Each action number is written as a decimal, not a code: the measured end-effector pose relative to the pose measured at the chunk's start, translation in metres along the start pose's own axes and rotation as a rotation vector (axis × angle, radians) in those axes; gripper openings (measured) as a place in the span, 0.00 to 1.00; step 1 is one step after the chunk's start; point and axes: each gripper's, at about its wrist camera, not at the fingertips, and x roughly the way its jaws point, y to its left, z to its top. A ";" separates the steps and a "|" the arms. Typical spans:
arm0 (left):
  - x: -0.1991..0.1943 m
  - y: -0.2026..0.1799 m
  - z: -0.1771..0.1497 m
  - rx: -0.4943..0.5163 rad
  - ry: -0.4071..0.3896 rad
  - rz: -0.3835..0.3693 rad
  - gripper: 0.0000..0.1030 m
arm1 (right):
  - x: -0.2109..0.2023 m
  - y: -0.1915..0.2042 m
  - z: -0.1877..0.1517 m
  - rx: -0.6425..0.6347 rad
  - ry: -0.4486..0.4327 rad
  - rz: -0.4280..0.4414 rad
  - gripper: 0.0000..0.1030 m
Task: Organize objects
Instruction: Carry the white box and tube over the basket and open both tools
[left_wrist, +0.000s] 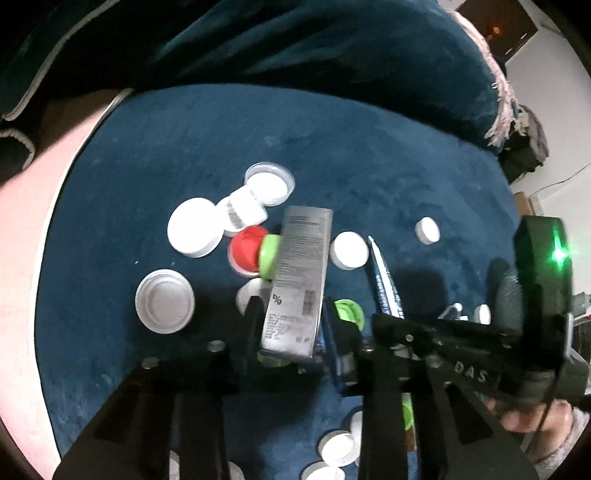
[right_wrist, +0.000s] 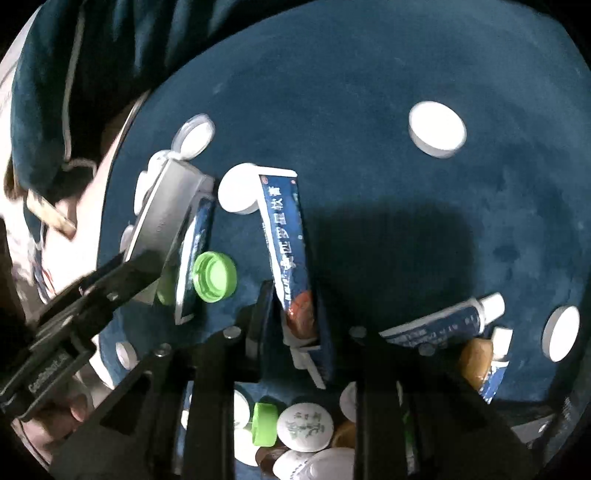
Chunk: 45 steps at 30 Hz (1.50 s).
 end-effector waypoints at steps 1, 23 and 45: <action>-0.002 0.000 0.000 0.001 -0.003 -0.006 0.27 | -0.002 0.000 0.000 0.003 -0.008 -0.001 0.20; 0.007 0.026 -0.002 -0.106 0.035 -0.021 0.48 | -0.035 0.021 -0.021 0.010 -0.056 0.035 0.18; -0.090 -0.061 -0.010 0.074 -0.100 -0.119 0.28 | -0.134 -0.007 -0.071 0.134 -0.252 0.124 0.19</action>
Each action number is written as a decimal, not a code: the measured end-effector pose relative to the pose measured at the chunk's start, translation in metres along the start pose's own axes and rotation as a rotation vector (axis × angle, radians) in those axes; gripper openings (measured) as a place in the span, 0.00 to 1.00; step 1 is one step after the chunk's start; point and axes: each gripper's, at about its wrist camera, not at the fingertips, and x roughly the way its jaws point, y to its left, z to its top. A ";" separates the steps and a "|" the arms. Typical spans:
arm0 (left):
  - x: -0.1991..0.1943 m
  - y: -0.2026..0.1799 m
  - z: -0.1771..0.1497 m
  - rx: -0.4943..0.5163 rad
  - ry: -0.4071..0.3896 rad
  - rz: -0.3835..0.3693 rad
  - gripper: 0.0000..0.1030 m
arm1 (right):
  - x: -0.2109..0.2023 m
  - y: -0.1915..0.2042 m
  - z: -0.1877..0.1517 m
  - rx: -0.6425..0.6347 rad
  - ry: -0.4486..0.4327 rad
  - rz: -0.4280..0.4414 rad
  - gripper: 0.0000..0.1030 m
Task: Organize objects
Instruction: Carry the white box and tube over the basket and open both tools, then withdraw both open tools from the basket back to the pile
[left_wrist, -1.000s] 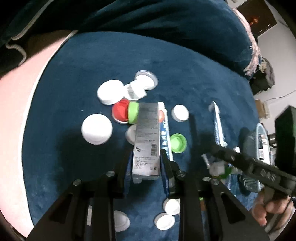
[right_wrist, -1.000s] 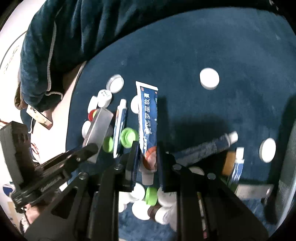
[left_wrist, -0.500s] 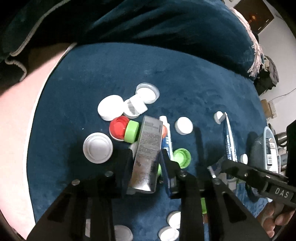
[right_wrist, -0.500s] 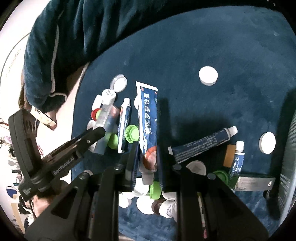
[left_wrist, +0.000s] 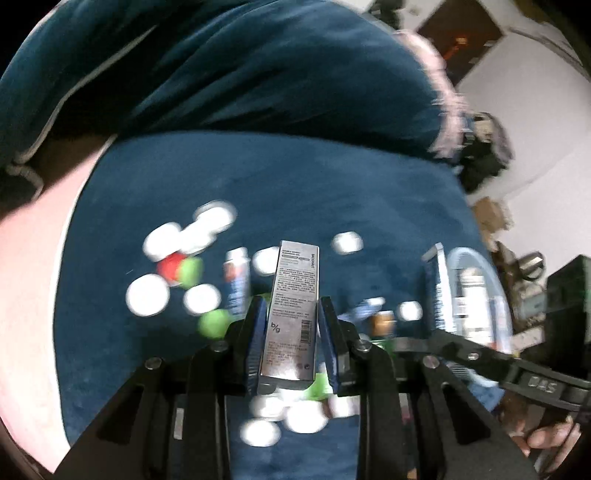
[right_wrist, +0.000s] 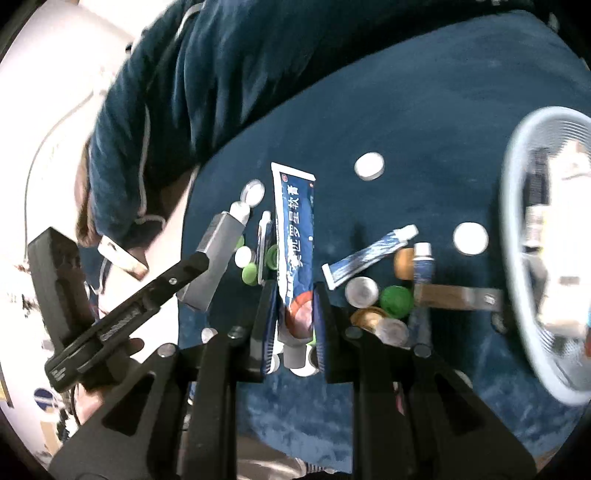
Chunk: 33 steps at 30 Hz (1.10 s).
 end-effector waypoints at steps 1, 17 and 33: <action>-0.004 -0.013 0.001 0.018 -0.008 -0.021 0.28 | -0.014 -0.007 -0.003 0.019 -0.027 -0.001 0.19; 0.041 -0.252 -0.025 0.266 0.083 -0.386 0.28 | -0.178 -0.171 -0.035 0.393 -0.311 -0.195 0.22; 0.010 -0.185 -0.011 0.254 0.019 -0.102 0.99 | -0.160 -0.137 -0.027 0.301 -0.254 -0.283 0.78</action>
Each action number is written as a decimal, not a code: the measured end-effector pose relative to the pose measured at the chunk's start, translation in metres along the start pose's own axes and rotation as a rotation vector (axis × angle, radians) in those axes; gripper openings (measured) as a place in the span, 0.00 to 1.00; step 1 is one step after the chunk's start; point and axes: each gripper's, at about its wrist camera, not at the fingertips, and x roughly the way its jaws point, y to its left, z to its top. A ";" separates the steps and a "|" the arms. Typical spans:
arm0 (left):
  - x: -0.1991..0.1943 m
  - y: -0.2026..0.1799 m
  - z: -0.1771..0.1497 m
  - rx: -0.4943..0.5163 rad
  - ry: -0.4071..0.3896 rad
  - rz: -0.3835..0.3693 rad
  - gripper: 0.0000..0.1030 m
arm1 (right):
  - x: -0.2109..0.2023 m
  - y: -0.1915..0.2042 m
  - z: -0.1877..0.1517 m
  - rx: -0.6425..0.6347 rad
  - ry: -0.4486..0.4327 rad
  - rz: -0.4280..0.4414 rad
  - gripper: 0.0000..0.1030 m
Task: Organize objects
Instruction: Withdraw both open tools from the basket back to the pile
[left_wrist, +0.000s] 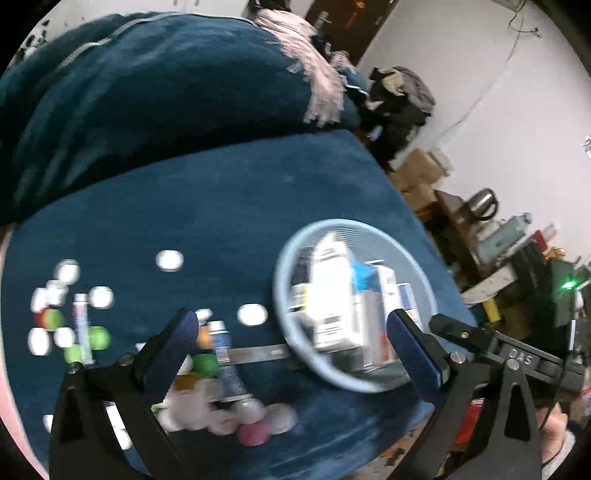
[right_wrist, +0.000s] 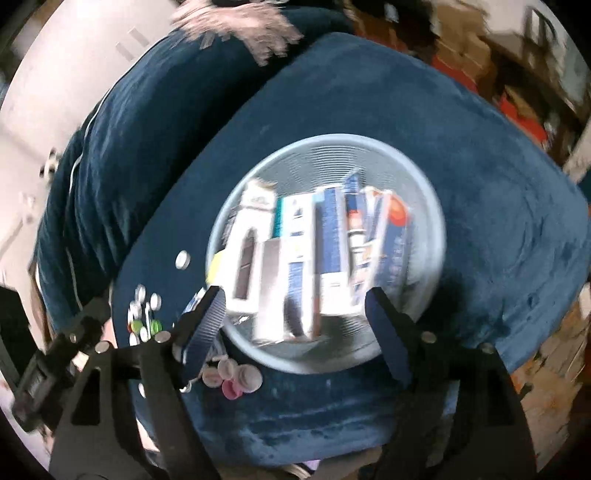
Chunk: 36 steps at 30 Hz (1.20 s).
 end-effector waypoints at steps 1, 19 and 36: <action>-0.006 0.007 -0.001 -0.004 -0.001 0.018 0.99 | 0.001 0.015 -0.002 -0.040 0.002 -0.002 0.78; -0.047 0.187 -0.039 -0.244 0.074 0.224 0.99 | 0.129 0.148 -0.068 -0.139 0.332 0.074 0.83; -0.026 0.208 -0.033 -0.261 0.124 0.215 0.99 | 0.171 0.063 -0.099 0.572 0.074 -0.032 0.62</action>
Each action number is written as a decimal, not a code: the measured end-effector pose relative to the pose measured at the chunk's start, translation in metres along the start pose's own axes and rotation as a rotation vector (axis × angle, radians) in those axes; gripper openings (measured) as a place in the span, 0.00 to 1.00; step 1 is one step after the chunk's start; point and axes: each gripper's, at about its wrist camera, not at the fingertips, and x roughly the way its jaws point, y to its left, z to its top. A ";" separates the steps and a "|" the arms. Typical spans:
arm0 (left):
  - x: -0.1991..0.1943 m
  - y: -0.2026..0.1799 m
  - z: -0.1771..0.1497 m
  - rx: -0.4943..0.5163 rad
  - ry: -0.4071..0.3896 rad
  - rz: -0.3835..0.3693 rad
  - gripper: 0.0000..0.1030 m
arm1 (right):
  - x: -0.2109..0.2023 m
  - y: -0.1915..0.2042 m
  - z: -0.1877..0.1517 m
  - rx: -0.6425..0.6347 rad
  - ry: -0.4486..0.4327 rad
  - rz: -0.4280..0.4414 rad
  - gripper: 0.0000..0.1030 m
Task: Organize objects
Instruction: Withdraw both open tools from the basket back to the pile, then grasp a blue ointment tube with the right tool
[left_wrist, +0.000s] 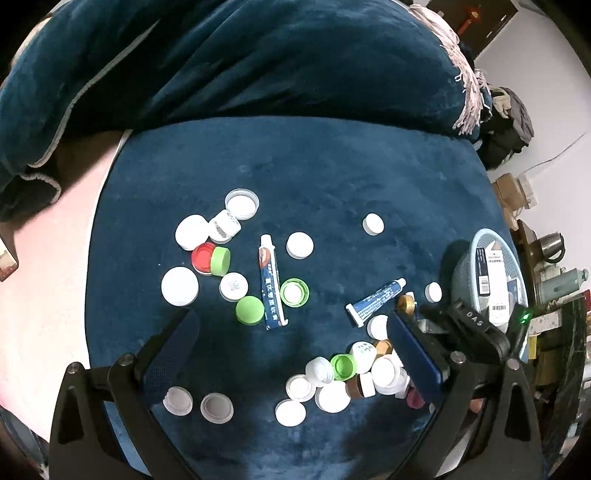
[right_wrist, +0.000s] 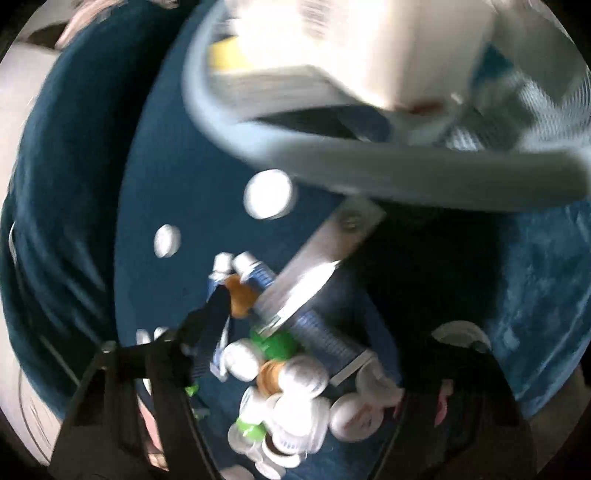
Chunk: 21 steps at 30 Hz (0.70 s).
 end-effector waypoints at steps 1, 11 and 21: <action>0.000 0.001 0.001 -0.003 -0.001 -0.001 0.99 | 0.002 -0.005 0.003 0.026 0.000 0.005 0.60; 0.007 -0.002 0.000 0.002 0.020 -0.005 0.99 | -0.015 0.017 0.001 -0.235 0.056 0.073 0.26; 0.023 -0.008 -0.003 0.003 0.072 0.008 0.99 | -0.027 0.063 -0.021 -0.753 0.236 -0.032 0.22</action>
